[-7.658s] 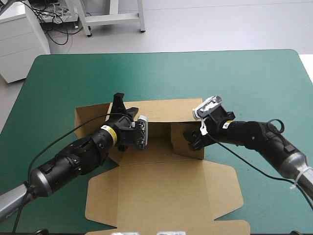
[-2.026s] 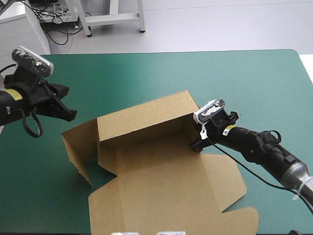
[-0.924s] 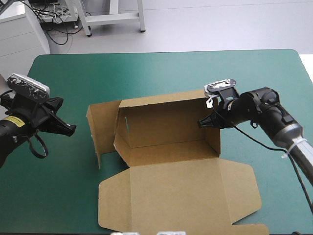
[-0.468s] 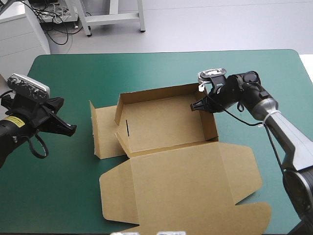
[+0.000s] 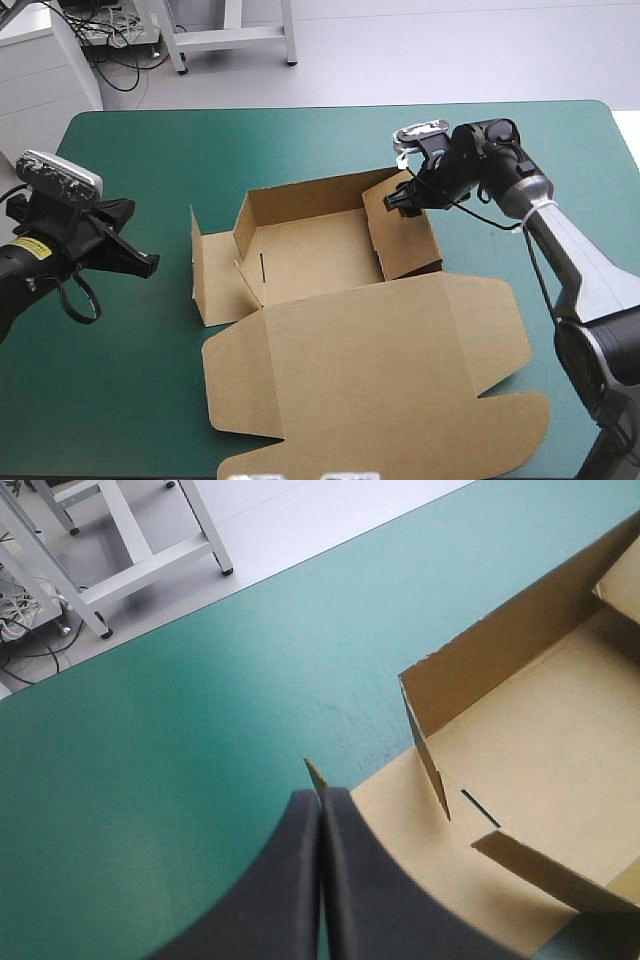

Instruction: Fold the box

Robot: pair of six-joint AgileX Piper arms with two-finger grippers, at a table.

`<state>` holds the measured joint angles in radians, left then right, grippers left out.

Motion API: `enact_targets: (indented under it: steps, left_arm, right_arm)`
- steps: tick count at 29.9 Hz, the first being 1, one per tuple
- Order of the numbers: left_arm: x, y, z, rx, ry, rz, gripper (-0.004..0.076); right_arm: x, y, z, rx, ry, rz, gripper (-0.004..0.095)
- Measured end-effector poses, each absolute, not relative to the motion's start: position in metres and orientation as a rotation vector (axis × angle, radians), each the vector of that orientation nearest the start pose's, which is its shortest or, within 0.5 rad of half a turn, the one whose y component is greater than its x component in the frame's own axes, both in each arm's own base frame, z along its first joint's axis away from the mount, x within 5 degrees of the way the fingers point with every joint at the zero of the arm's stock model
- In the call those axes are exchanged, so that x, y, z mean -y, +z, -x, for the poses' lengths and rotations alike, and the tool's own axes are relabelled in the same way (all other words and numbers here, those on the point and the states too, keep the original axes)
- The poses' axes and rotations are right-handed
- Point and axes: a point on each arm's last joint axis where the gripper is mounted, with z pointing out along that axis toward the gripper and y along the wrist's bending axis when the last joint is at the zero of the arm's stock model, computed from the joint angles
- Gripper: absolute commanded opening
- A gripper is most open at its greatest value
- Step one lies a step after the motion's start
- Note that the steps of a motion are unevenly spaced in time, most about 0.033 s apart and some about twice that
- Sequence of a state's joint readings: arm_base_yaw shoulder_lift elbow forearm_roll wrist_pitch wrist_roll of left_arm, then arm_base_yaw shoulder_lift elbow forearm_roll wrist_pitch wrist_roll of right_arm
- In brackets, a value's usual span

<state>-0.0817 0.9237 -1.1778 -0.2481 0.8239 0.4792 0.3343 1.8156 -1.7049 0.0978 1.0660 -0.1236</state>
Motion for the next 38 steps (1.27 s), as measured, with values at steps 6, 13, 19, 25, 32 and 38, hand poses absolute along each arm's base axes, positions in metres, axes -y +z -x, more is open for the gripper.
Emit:
enact_targets:
  steps: [6,13,19,25,32,38]
  left_arm:
    - [0.030,0.436,-0.167,-1.966,-0.042,-0.504,-0.0026]
    - [0.030,0.436,-0.167,-1.970,-0.043,-0.506,-0.0026]
    - [0.030,0.435,-0.167,-1.971,-0.046,-0.506,-0.0026]
    - [0.031,0.435,-0.167,-1.976,-0.048,-0.508,-0.0026]
    - [0.031,0.435,-0.167,-1.976,-0.053,-0.507,-0.0026]
    - [0.031,0.435,-0.167,-1.975,-0.054,-0.507,-0.0026]
  right_arm:
    - [-0.135,0.361,-0.370,-2.587,0.159,0.624,0.0781]
    - [-0.129,0.411,-0.354,-2.459,0.157,0.612,0.0780]
    - [-0.123,0.433,-0.338,-2.399,0.163,0.598,0.0780]
    - [-0.133,0.401,-0.351,-2.501,0.234,0.607,0.0778]
    - [-0.145,0.333,-0.383,-2.690,0.243,0.610,0.0778]
    - [-0.153,0.302,-0.396,-2.764,0.278,0.609,0.0778]
